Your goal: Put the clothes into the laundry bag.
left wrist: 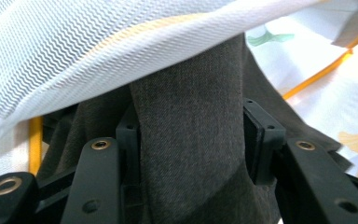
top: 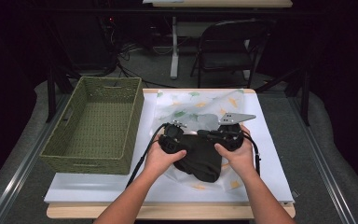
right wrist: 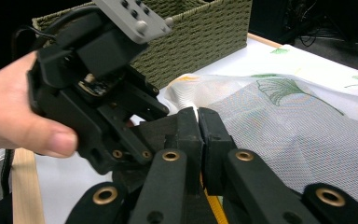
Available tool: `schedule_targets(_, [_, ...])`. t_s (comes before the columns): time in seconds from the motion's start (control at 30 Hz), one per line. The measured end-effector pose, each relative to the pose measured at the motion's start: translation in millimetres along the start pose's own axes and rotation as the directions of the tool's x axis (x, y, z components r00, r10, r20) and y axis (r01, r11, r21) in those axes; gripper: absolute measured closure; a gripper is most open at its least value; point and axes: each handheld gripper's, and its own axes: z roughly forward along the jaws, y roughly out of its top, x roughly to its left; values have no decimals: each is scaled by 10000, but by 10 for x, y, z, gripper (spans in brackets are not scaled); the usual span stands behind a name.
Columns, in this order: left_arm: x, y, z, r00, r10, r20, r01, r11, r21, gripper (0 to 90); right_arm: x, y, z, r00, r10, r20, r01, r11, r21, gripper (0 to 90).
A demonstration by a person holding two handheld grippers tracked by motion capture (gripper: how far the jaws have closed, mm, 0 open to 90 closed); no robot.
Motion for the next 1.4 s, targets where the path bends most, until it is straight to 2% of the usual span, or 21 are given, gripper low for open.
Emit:
schedule_targets(0.17, [-74,-29,-85,9998,209,-55,-208,9997,128,410,-1,-4,-2,10000,29,2,-29,10000,0,884])
schedule_targets(0.3, [-96,-76,-136,9985,489,-241,-485,9986,195,388,-1,-3,-4,10000,26,6,-26,10000,3,884])
schedule_targets(0.43, [-82,-161,-117,9970,662,-391,-642,9967,489,373,5,-4,0,10000,16,17,-16,10000,13,884])
schedule_targets(0.63, [-25,-264,-76,9992,388,-116,-382,9981,493,354,8,-8,19,10000,-33,-4,33,10000,46,883])
schedule_targets(0.9, [-16,-292,-46,9992,389,-98,-383,9978,538,345,11,-7,18,10000,-35,10,35,10000,36,884])
schedule_targets(0.93, [-4,-326,45,9996,278,31,-280,9967,764,345,11,-7,18,10000,-35,10,35,10000,36,884])
schedule_targets(1.0, [-4,-326,45,9996,278,31,-280,9967,764,361,14,-6,15,10000,-38,6,38,10000,38,883])
schedule_targets(1.07, [-1,-334,102,9994,351,34,-353,9949,947,432,16,-7,14,10000,-11,13,11,10000,50,883])
schedule_targets(1.13, [6,-334,115,9991,412,39,-414,9941,1006,444,15,-6,14,10000,-33,12,33,10000,47,883])
schedule_targets(1.17, [1,-339,123,9996,263,71,-269,9946,1006,478,17,-7,14,10000,-28,21,27,10000,49,883])
schedule_targets(1.4, [32,-353,135,9990,-1,456,-45,9950,999,599,24,-6,12,10000,-42,23,42,10000,78,883])
